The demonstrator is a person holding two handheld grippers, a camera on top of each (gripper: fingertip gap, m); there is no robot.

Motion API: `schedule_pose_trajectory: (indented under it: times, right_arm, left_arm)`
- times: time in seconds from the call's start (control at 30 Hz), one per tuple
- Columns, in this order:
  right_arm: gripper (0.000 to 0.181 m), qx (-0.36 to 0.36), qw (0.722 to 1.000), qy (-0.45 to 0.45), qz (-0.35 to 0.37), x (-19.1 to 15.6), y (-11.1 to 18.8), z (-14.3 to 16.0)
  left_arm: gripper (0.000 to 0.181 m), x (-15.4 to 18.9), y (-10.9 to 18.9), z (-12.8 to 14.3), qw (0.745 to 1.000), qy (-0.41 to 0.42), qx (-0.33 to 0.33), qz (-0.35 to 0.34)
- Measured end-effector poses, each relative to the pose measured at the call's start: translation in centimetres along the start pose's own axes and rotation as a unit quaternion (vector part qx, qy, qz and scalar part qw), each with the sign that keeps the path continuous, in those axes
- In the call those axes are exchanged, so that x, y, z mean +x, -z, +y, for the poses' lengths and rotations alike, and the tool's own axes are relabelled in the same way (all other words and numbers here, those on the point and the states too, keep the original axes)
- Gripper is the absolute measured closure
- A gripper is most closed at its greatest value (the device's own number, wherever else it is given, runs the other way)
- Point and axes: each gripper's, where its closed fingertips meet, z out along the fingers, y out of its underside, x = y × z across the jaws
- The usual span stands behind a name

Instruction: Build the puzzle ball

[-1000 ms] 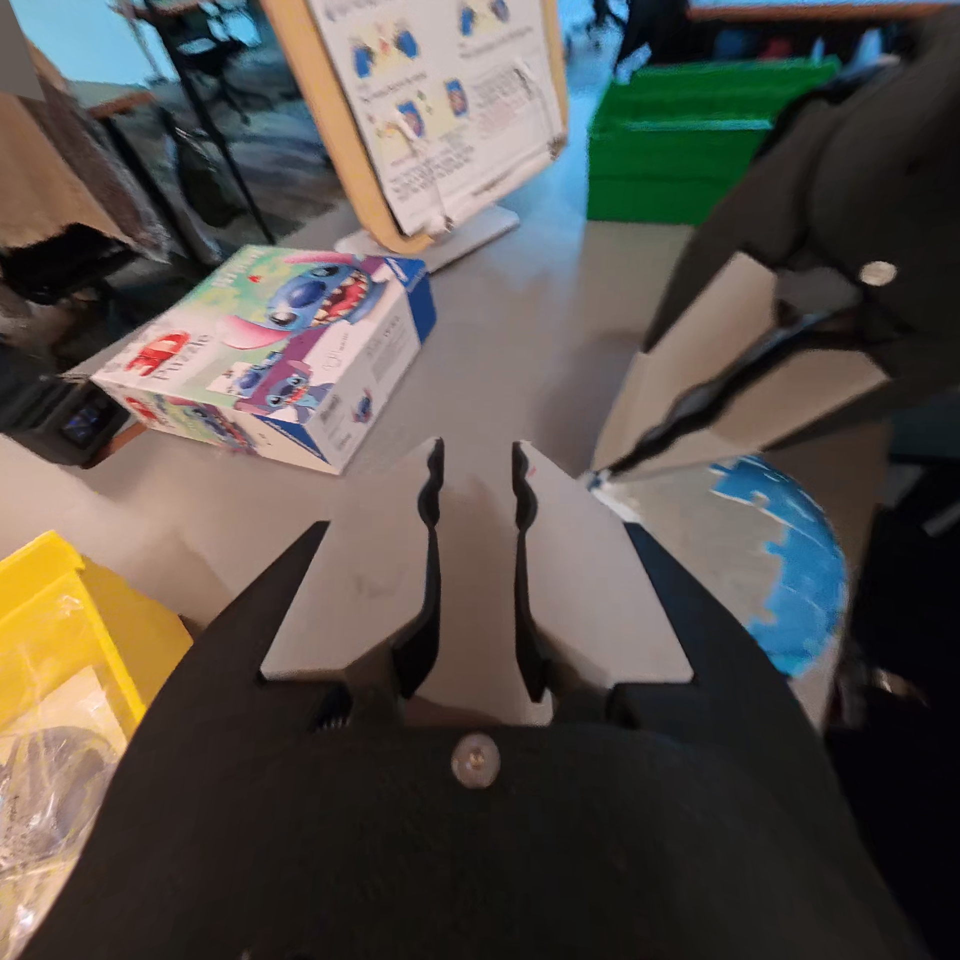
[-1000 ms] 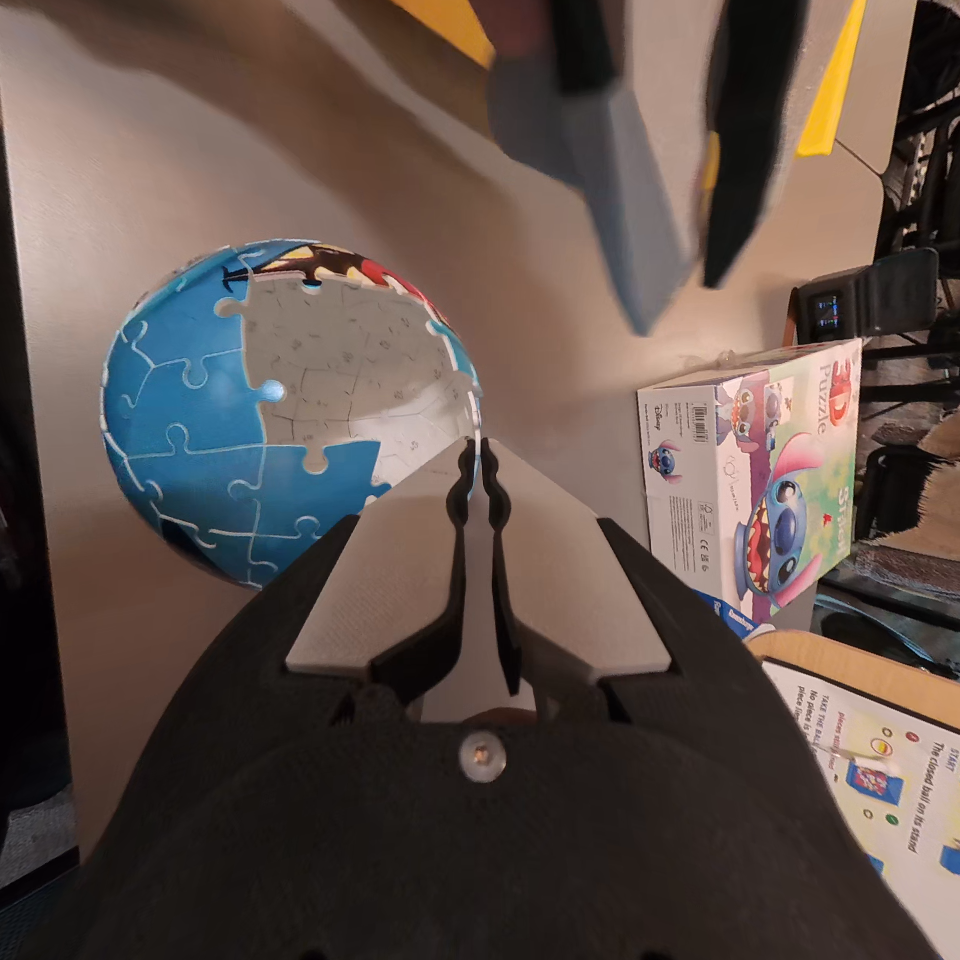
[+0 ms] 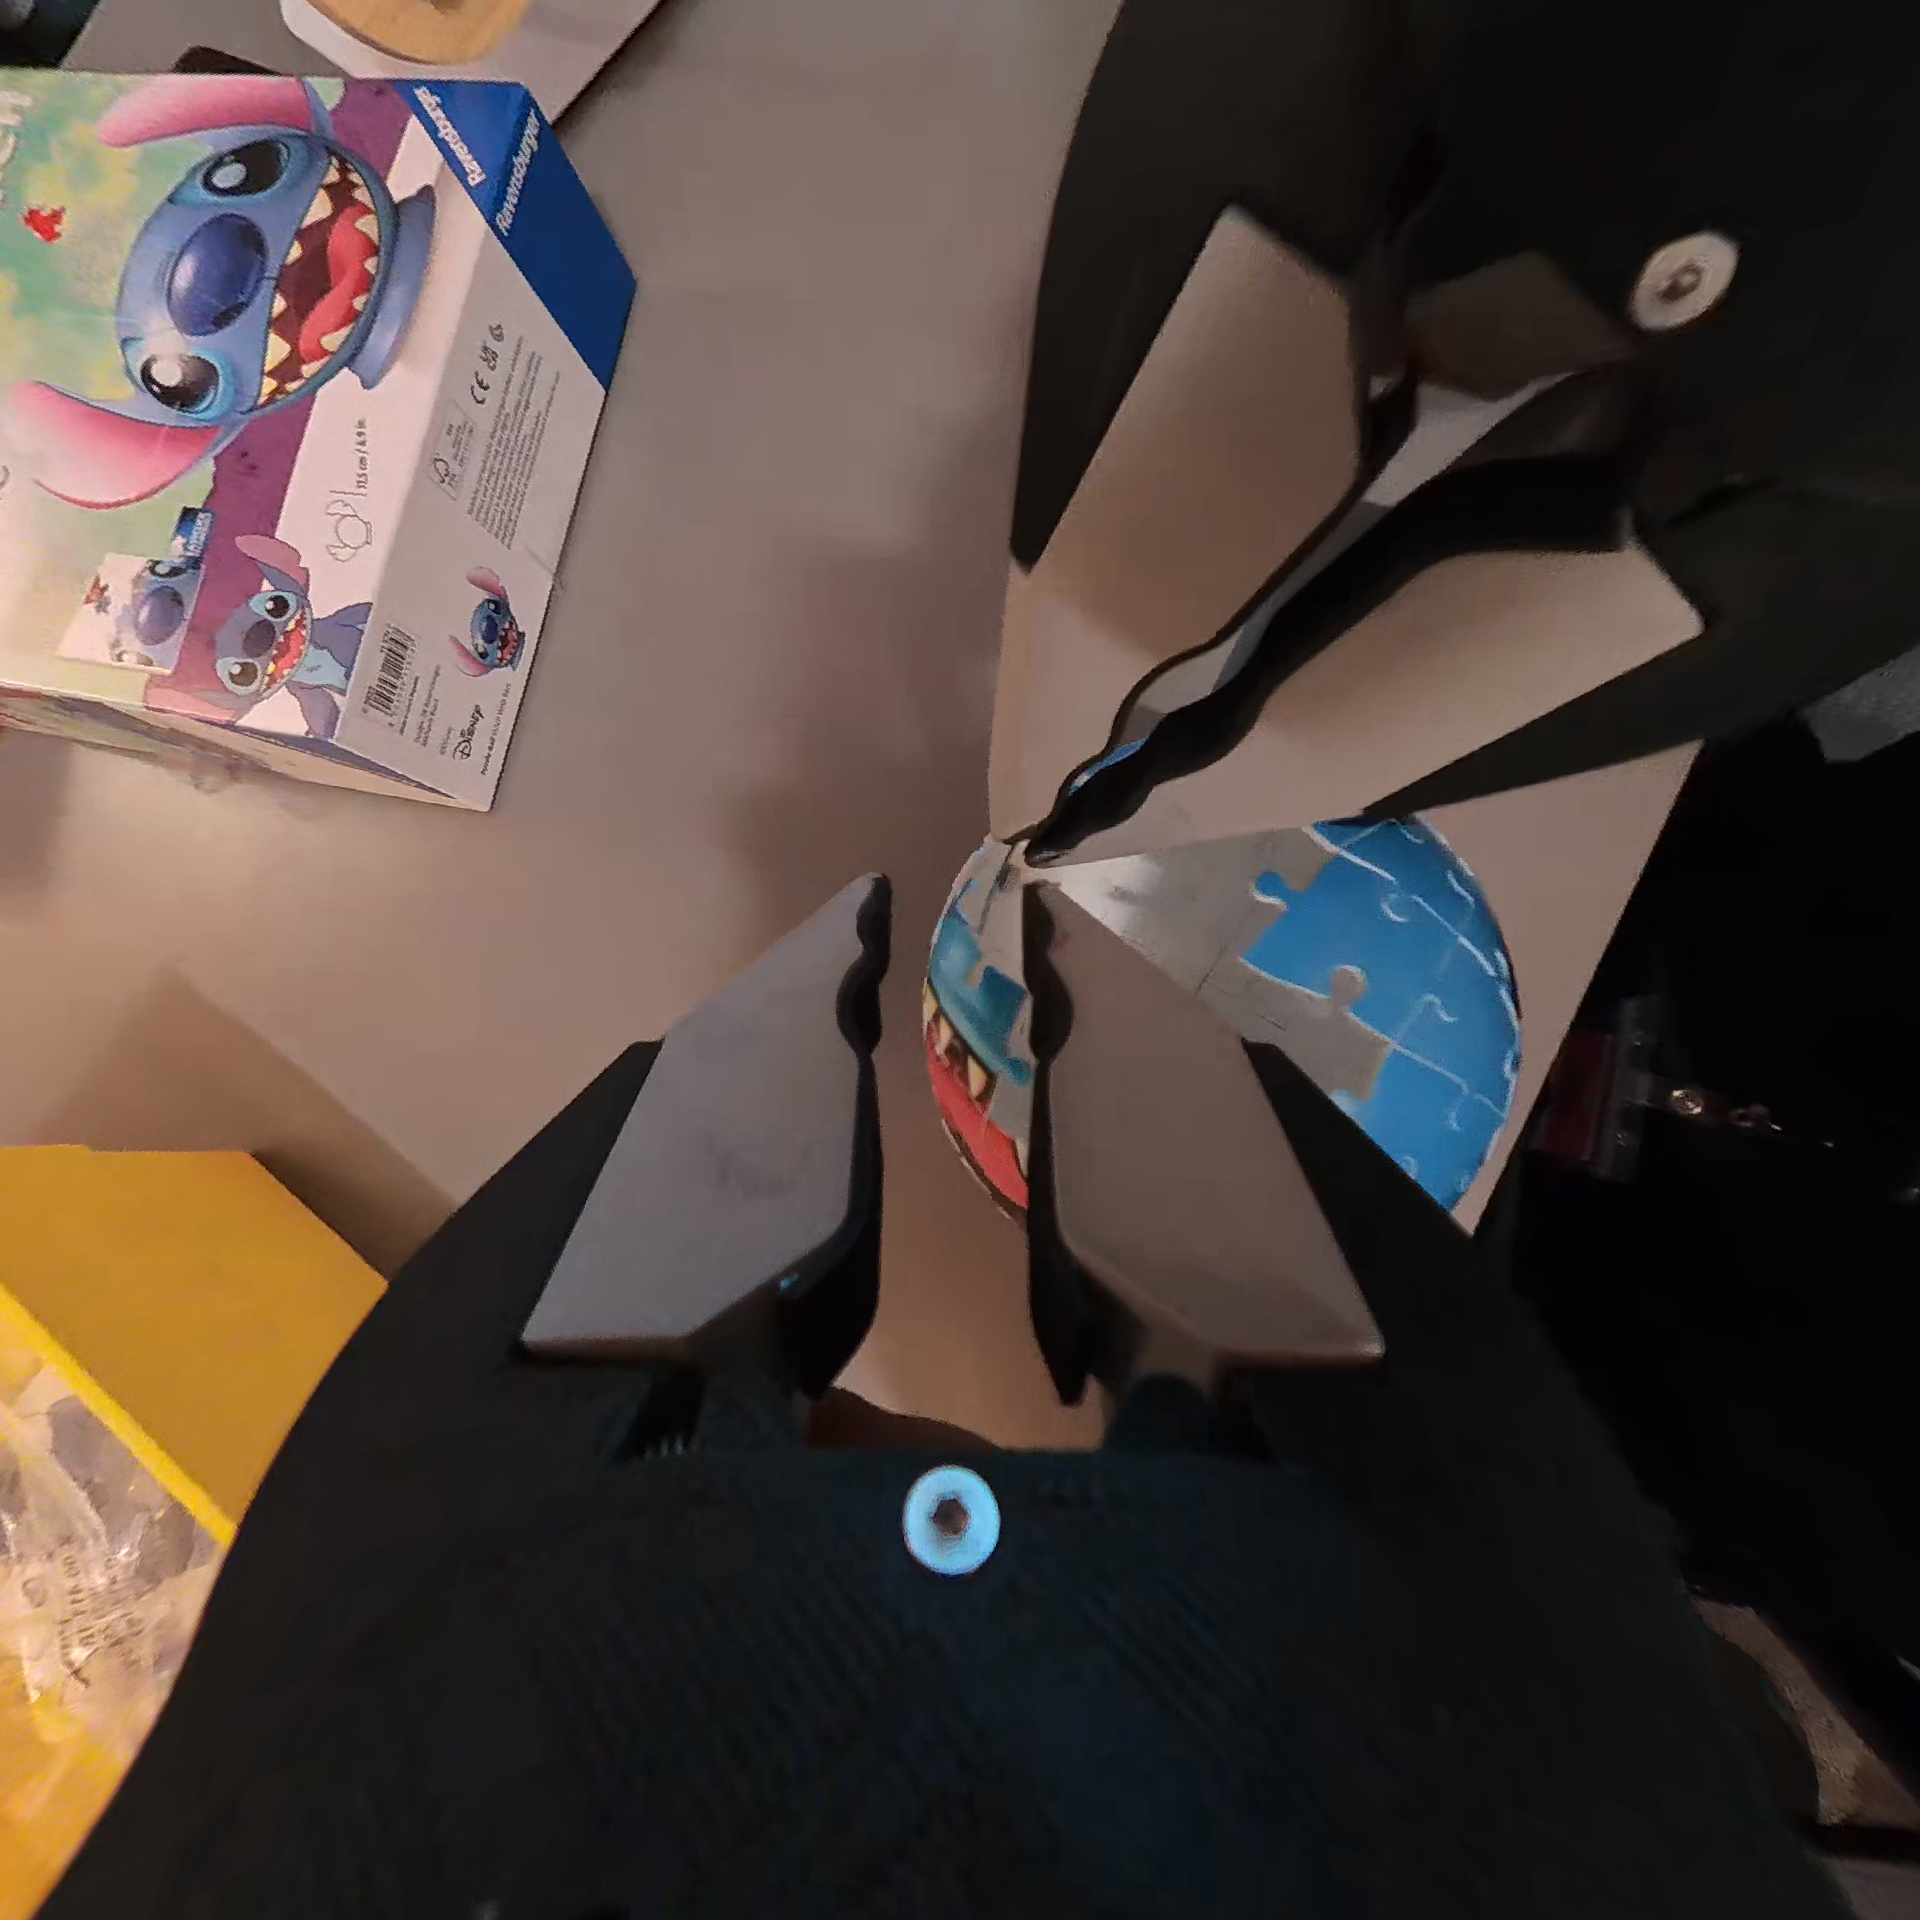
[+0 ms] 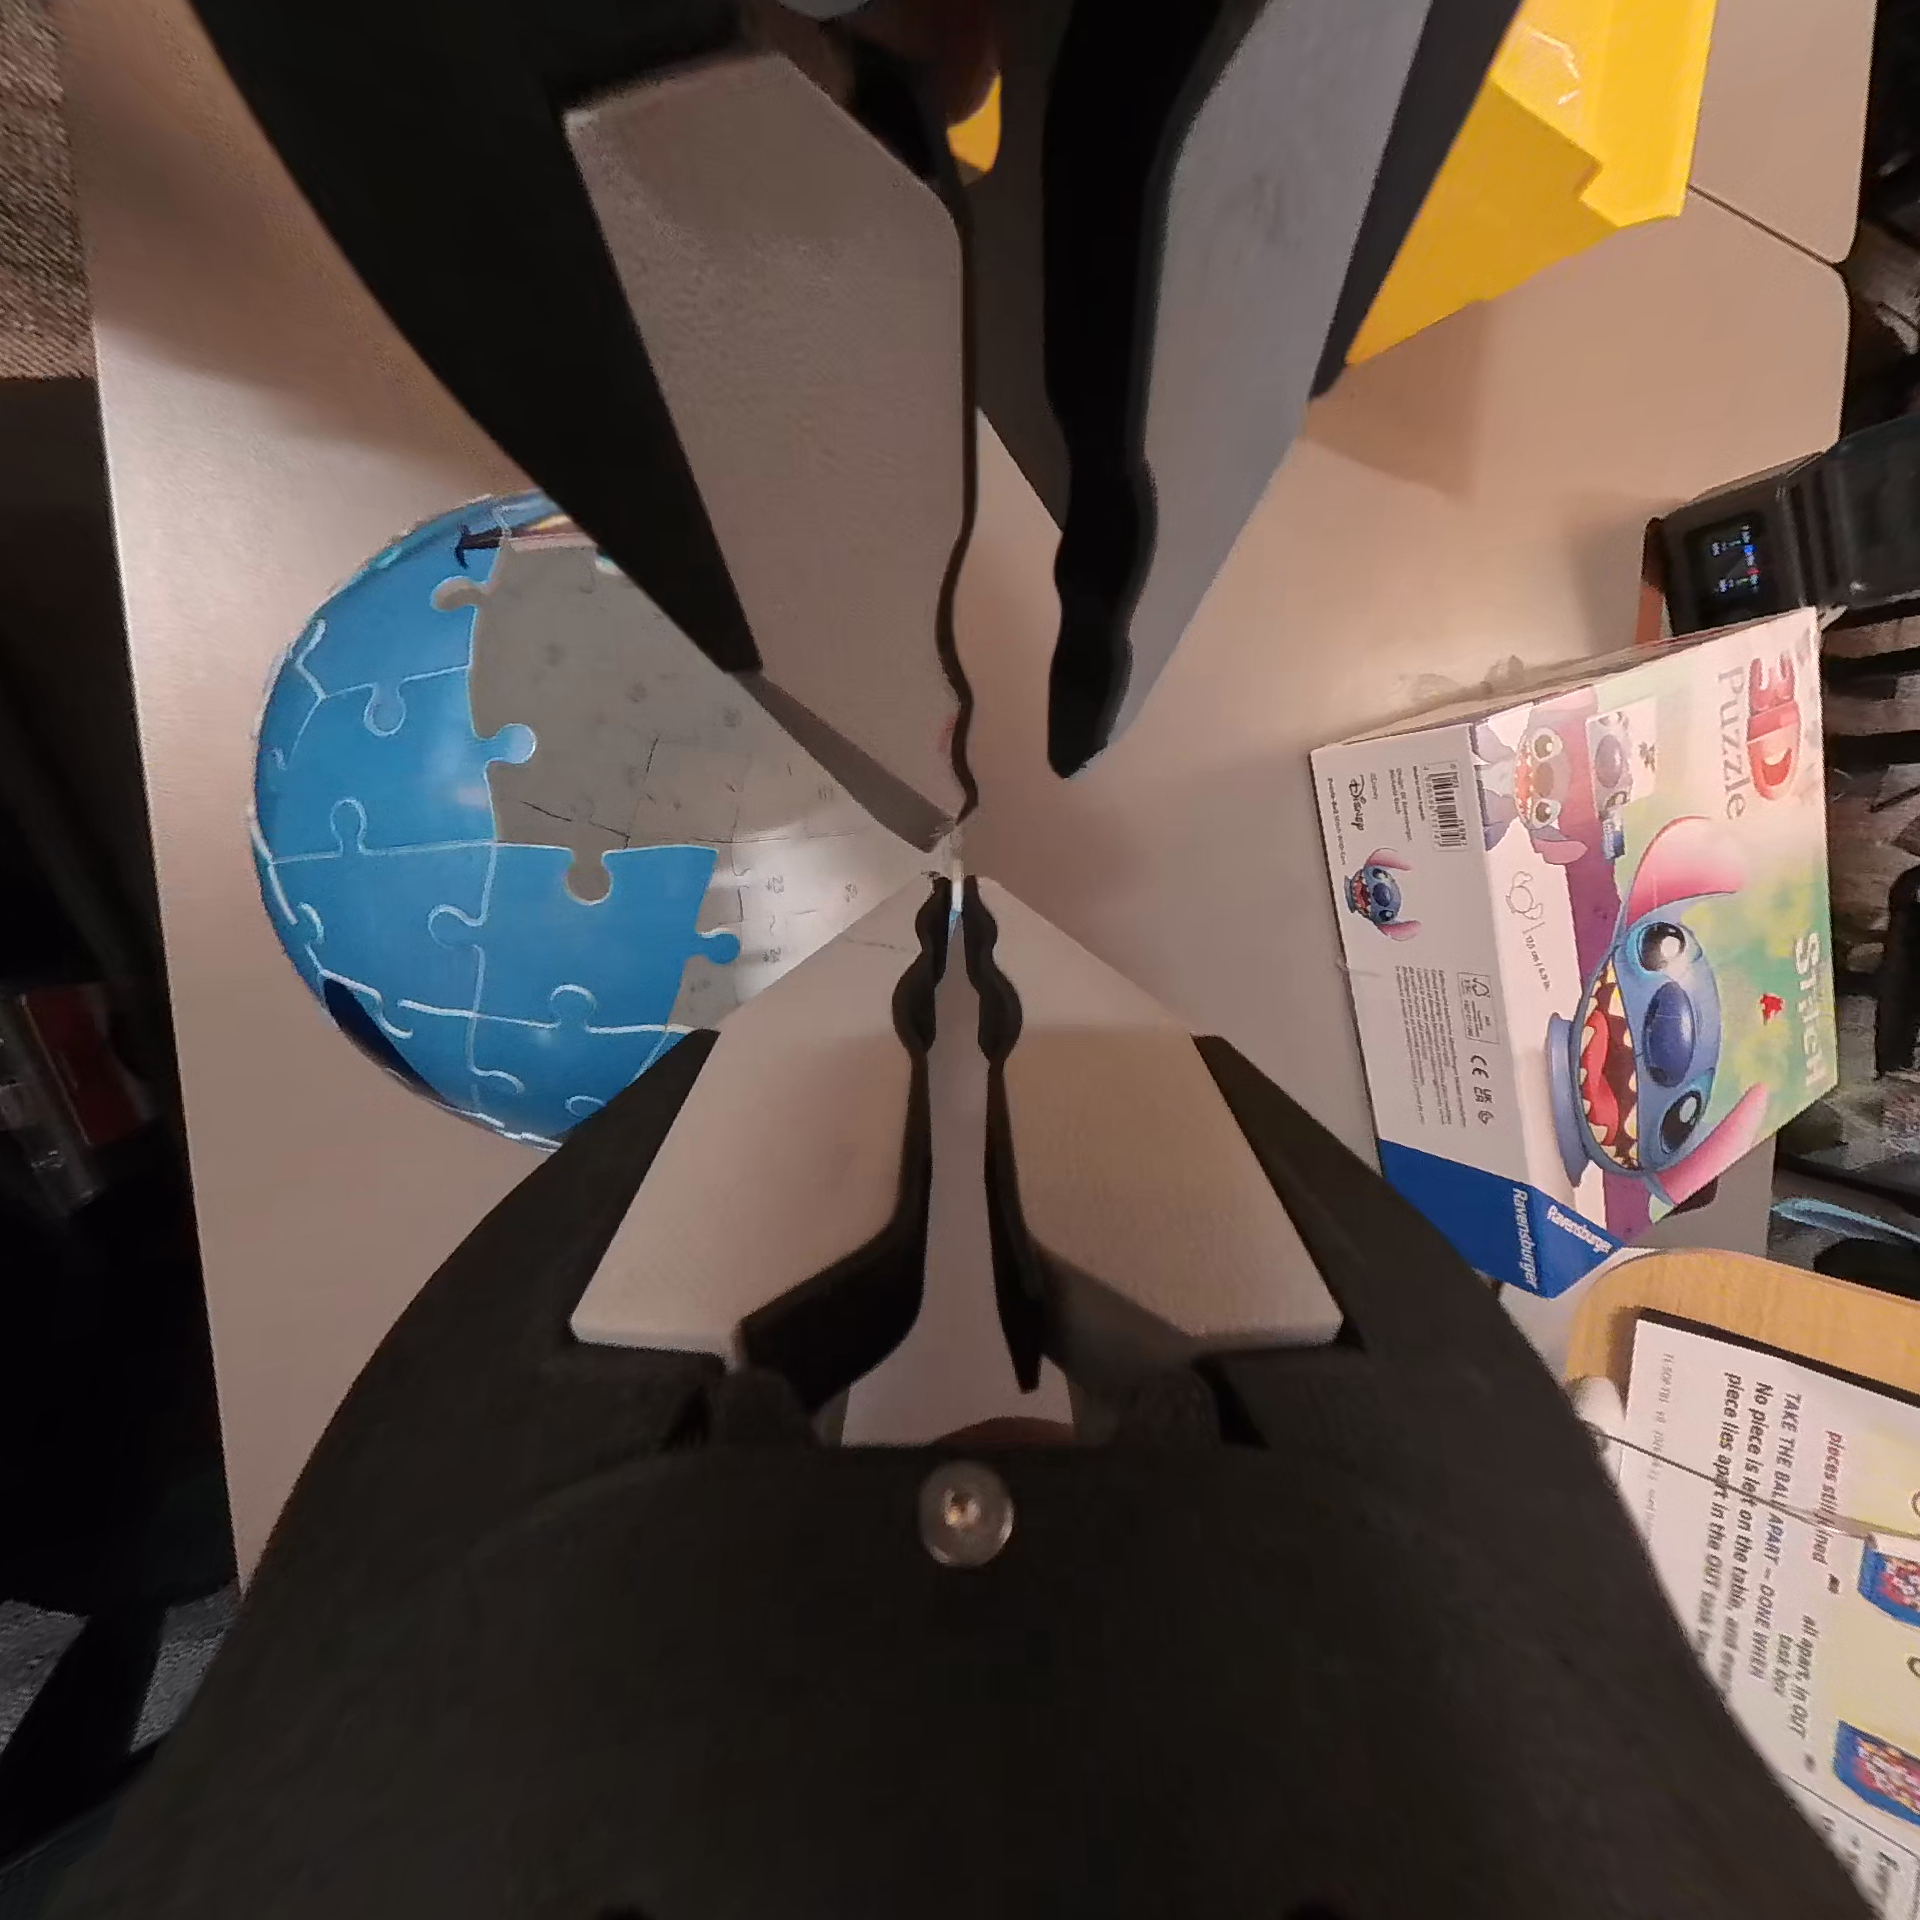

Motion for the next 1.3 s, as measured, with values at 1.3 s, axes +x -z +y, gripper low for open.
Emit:
schedule_pose_trajectory:
  times: [1.3]
  right_arm:
    - [0.179, 0.029, 0.998, -0.016, -0.046, 0.3, 0.3, 0.3]
  left_arm:
    - [0.181, 0.5, -1.8, 0.9, 0.999, -0.014, -0.023, 0.035]
